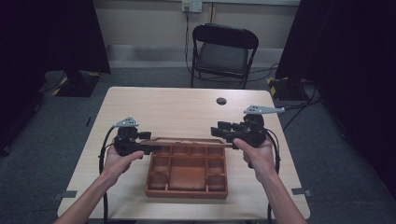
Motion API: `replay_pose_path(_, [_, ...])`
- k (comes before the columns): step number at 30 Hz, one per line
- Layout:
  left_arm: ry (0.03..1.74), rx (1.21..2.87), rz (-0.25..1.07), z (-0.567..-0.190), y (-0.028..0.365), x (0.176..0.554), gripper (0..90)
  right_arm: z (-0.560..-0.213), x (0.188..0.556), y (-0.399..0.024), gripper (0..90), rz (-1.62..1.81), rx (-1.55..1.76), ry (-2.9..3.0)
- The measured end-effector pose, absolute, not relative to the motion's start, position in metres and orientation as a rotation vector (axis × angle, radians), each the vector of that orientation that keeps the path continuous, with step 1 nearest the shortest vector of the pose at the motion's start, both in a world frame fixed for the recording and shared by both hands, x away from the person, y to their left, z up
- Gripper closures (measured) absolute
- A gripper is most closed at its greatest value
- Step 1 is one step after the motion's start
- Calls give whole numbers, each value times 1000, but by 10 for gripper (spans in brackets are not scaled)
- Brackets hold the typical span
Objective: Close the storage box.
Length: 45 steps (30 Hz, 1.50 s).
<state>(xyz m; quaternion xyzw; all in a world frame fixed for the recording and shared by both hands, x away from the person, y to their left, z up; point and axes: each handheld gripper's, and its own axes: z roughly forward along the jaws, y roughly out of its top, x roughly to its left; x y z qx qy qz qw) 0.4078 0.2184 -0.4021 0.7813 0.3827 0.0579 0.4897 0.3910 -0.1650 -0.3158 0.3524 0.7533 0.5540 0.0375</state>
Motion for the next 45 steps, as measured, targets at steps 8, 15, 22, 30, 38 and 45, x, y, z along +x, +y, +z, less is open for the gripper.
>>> replay_pose_path(8, [946,1922,131,-408,218,407,182,-307,392,-133,650,1682,926,2508])
replay_pose_path(15, [939,1928,125,-410,218,407,172,-308,388,-107,745,1595,847,2652])
replay_pose_path(22, [928,1942,133,-411,218,405,168,-315,395,-95,780,1562,870,2712])
replay_pose_path(30, [923,1963,141,-413,217,403,174,-325,396,-93,814,1574,883,2751])
replay_pose_path(38, [918,1987,147,-416,216,404,181,-330,395,-95,823,1589,874,2757])
replay_pose_path(45, [966,1962,120,-421,224,408,191,-334,393,-100,823,1583,858,2758])
